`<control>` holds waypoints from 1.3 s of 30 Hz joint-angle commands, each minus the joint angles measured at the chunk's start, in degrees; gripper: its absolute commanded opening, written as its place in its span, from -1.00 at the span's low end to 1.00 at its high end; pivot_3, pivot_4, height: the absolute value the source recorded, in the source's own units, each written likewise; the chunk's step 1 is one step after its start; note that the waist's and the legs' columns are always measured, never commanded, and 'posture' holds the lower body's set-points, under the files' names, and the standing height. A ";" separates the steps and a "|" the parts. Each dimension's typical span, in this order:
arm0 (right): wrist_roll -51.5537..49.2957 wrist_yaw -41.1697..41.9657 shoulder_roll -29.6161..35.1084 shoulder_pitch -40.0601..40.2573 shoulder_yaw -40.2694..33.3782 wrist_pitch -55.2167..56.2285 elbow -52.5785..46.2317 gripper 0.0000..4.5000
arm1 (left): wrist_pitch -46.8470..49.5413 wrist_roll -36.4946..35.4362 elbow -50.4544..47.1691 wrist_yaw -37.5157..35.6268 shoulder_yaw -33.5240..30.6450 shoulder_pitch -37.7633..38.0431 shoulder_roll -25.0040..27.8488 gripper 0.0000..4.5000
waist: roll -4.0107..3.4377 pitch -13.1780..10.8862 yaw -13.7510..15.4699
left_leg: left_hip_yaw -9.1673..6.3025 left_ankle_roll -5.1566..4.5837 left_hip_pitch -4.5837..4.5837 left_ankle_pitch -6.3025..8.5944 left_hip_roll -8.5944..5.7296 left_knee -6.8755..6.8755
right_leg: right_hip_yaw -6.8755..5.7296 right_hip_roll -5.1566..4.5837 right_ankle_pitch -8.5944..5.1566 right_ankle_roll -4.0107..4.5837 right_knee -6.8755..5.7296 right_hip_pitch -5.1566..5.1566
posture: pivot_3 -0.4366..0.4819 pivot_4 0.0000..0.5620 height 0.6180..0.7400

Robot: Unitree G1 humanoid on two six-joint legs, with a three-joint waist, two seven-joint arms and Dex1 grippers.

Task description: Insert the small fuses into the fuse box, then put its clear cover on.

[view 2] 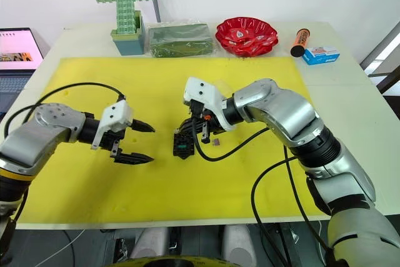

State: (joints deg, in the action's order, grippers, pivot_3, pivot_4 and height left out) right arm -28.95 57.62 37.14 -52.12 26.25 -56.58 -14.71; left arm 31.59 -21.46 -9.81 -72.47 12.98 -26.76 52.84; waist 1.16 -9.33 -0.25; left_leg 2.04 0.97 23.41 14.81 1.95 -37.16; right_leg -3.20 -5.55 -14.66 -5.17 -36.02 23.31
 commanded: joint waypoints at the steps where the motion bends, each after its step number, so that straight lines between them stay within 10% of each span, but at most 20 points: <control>1: 1.84 1.42 0.01 -0.57 0.13 1.60 0.62 -1.00 | -3.13 2.47 -0.87 -0.10 0.75 -0.40 -0.68 0.98 | 0.00 0.00 0.05 | 0.00 0.00 0.00 0.00 0.00 0.00 | 0.00 0.00 0.00 0.00 0.01 0.00 | -0.05 -0.47 1.00; 39: 7.53 3.31 -3.56 0.53 3.44 0.34 3.67 -1.00 | -11.75 8.04 3.83 1.76 0.52 -1.40 -9.17 0.98 | -0.01 0.01 -0.30 | -0.01 0.00 -0.02 0.00 0.00 0.00 | 0.00 0.01 0.00 -0.01 -0.06 0.00 | -0.05 -0.47 1.00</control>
State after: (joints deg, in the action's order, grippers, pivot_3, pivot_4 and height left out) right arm -21.53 60.68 33.90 -51.41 30.40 -56.99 -10.85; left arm 20.83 -13.03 -5.13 -70.80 14.80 -27.25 43.97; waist 1.16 -9.33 -0.56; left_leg 2.03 0.97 23.39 14.81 1.96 -37.16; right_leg -3.21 -5.54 -14.66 -5.18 -36.08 23.31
